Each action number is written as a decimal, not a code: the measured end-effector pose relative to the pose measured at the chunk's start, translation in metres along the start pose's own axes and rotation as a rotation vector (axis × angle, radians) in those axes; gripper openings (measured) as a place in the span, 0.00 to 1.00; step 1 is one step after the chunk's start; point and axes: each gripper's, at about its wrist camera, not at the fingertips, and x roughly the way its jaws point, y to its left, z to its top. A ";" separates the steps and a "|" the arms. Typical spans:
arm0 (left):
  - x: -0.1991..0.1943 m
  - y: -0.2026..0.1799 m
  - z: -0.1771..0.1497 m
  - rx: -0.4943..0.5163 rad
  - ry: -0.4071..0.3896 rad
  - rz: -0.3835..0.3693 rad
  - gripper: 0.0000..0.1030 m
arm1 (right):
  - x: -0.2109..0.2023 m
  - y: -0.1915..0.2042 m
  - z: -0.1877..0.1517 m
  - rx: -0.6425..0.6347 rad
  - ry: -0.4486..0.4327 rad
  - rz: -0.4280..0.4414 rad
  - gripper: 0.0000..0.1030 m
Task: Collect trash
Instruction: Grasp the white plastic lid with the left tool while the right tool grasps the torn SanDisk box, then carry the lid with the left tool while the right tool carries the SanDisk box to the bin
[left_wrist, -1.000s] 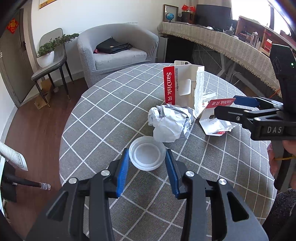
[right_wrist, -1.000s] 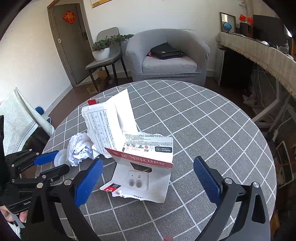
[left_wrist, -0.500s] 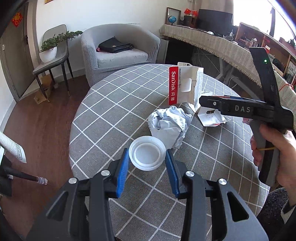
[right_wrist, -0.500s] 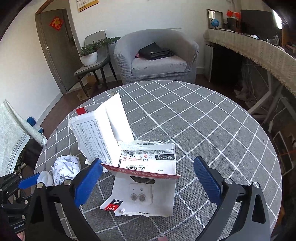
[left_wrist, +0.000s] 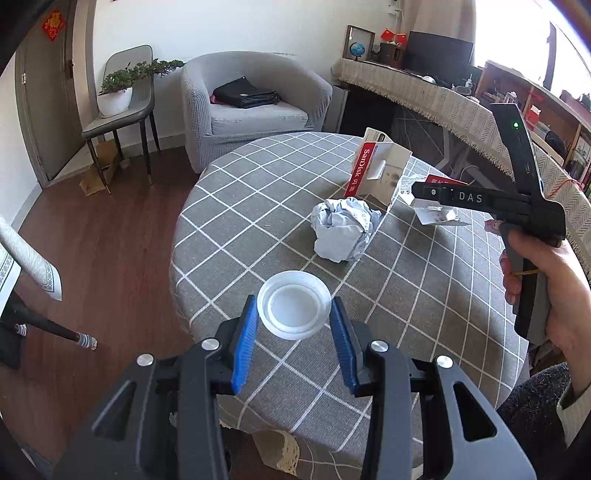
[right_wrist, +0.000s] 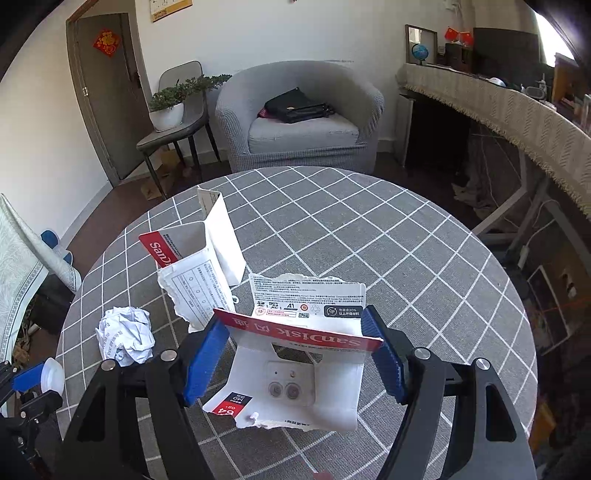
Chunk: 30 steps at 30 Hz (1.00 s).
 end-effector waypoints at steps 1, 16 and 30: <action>-0.004 0.001 -0.002 -0.007 -0.002 0.006 0.41 | -0.004 -0.002 0.000 -0.003 -0.005 -0.005 0.72; -0.051 0.027 -0.031 -0.145 -0.058 0.114 0.41 | -0.073 0.026 0.003 -0.109 -0.156 0.144 0.72; -0.066 0.110 -0.080 -0.279 -0.030 0.236 0.41 | -0.074 0.136 -0.010 -0.242 -0.112 0.337 0.72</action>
